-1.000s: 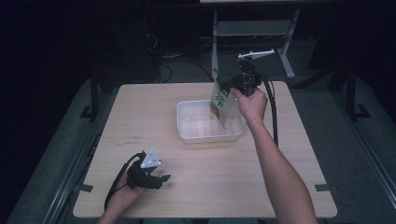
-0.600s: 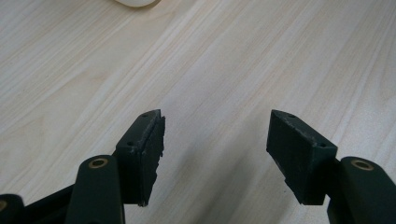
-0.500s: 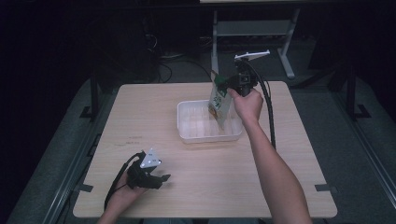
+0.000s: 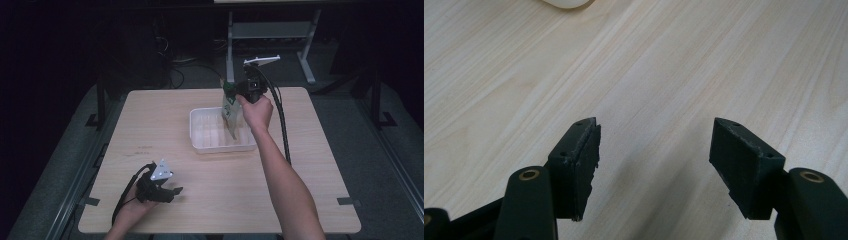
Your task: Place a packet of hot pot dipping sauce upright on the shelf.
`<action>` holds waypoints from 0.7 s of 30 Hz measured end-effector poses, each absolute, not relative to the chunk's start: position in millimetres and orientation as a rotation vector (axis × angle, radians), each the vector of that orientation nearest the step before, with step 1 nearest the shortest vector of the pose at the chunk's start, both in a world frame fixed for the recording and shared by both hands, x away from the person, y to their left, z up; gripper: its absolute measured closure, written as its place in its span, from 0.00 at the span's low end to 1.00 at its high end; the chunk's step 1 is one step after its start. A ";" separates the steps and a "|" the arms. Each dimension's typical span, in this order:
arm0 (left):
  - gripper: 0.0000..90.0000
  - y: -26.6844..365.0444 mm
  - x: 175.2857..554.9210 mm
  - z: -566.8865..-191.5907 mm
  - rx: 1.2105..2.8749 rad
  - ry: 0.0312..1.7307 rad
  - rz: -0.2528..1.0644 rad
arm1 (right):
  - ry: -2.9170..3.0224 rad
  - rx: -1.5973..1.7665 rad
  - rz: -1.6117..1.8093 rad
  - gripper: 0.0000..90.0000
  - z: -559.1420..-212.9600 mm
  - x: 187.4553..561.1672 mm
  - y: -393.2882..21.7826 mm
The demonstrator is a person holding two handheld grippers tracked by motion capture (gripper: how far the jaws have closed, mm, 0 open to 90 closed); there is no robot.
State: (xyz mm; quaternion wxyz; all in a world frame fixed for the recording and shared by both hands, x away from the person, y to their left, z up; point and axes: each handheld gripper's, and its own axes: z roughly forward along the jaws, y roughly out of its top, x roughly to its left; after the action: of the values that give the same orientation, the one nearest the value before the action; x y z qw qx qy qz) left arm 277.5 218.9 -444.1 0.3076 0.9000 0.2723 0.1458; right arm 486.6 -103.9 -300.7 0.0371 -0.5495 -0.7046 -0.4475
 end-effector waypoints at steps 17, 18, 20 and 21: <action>0.40 218.2 277.0 -444.0 2.380 0.715 0.384 | -2.142 -1.700 -1.368 0.99 -310.9 491.9 -99.1; 0.40 218.2 276.9 -444.0 2.378 0.717 0.384 | -2.144 -1.702 -1.363 0.99 -311.3 491.9 -98.4; 0.40 218.5 277.0 -444.0 2.377 0.718 0.384 | -2.149 -1.707 -1.357 0.99 -312.3 492.4 -97.3; 0.40 218.6 277.0 -443.8 2.378 0.718 0.383 | -2.164 -1.712 -1.338 0.99 -313.7 492.8 -96.4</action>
State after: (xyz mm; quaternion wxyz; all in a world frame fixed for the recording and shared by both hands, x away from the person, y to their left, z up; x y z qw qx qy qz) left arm 277.0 218.6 -443.8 0.3088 0.8999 0.2717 0.1449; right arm 492.8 -96.4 -313.7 0.0375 -0.5579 -0.7052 -0.4360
